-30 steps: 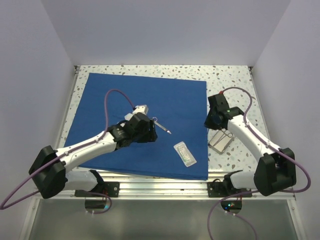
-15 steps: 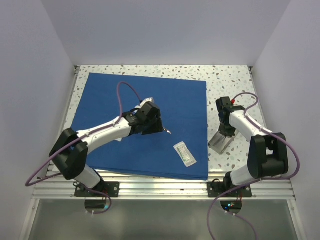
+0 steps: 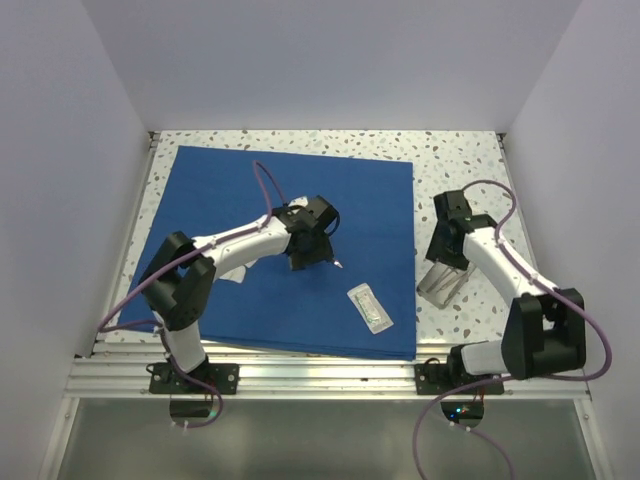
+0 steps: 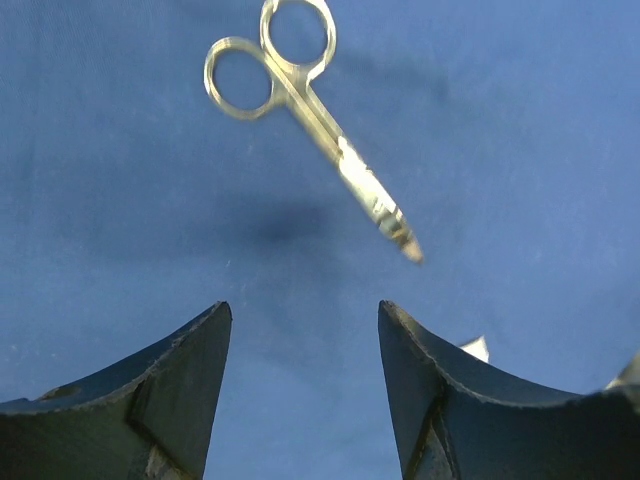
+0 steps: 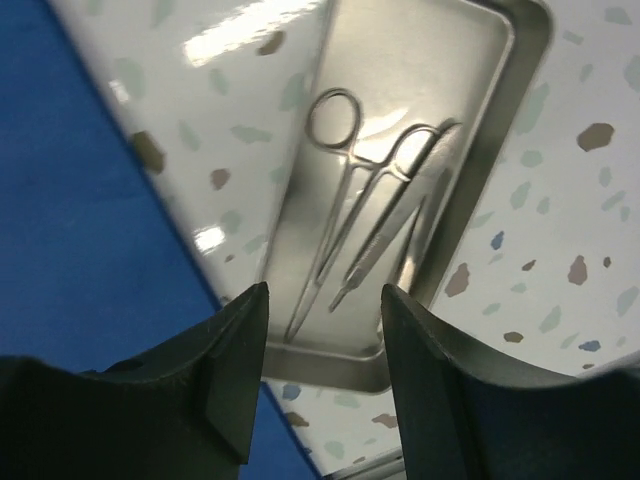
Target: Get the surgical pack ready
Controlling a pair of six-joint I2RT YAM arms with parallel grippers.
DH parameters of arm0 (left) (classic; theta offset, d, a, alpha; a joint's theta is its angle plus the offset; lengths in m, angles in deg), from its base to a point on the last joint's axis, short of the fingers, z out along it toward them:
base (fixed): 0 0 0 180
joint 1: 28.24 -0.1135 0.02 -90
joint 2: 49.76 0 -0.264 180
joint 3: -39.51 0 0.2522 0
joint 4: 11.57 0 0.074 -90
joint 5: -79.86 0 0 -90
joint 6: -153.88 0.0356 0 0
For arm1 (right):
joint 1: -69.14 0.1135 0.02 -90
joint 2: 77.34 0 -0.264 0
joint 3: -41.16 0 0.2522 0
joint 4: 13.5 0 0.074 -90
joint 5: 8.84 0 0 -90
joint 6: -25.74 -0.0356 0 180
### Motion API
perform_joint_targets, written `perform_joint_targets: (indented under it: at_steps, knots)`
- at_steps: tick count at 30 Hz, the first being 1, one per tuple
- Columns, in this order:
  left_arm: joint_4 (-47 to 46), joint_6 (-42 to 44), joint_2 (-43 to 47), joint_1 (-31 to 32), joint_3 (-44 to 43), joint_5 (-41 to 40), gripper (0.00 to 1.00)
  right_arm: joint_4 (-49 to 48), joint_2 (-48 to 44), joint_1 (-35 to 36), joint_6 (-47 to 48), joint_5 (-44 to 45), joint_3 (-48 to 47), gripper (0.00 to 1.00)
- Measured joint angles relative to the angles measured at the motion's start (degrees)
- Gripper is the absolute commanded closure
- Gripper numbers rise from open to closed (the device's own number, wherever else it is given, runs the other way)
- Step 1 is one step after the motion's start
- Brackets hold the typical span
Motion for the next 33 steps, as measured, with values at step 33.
perform_joint_targets:
  at_steps: [33]
  knots:
    - [26.3,-19.6,-27.4,5.4,-33.2,-9.1,0.49,-2.5,-11.8,8.3,5.9,-8.7,-0.5,0.48]
